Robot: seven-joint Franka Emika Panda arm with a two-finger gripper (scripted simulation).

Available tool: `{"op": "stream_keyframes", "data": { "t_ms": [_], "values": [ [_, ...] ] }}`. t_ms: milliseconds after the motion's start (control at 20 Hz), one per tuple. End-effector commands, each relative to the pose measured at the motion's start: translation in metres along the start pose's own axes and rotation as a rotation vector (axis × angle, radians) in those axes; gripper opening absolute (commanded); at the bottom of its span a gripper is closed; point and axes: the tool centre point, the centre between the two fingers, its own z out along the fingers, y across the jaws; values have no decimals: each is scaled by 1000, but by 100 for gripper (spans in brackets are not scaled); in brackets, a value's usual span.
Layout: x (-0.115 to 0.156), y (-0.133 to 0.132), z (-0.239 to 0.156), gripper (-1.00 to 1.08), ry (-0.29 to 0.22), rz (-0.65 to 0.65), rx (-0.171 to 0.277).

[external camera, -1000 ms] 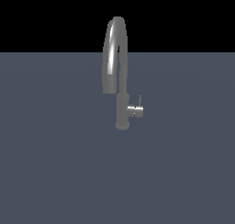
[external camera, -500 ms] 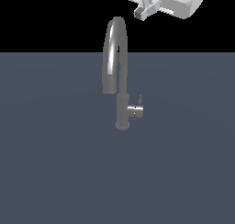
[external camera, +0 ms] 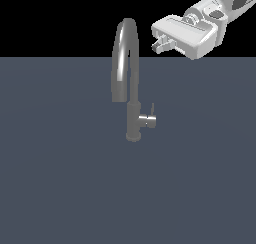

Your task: Turn on the faucet by rotating a designated handle.

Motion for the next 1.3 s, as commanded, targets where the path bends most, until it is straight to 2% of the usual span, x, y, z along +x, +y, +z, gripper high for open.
{"op": "stream_keyframes", "data": {
  "t_ms": [0, 450, 700, 1000, 1250],
  "values": [
    [21, 2, 3, -100, -50, 58, 60],
    [95, 17, 27, -100, -229, 275, 279],
    [126, 27, 44, -100, -310, 373, 377],
    [147, 36, 61, -100, -375, 451, 455],
    [155, 39, 69, -100, -400, 481, 485]
  ]
}}
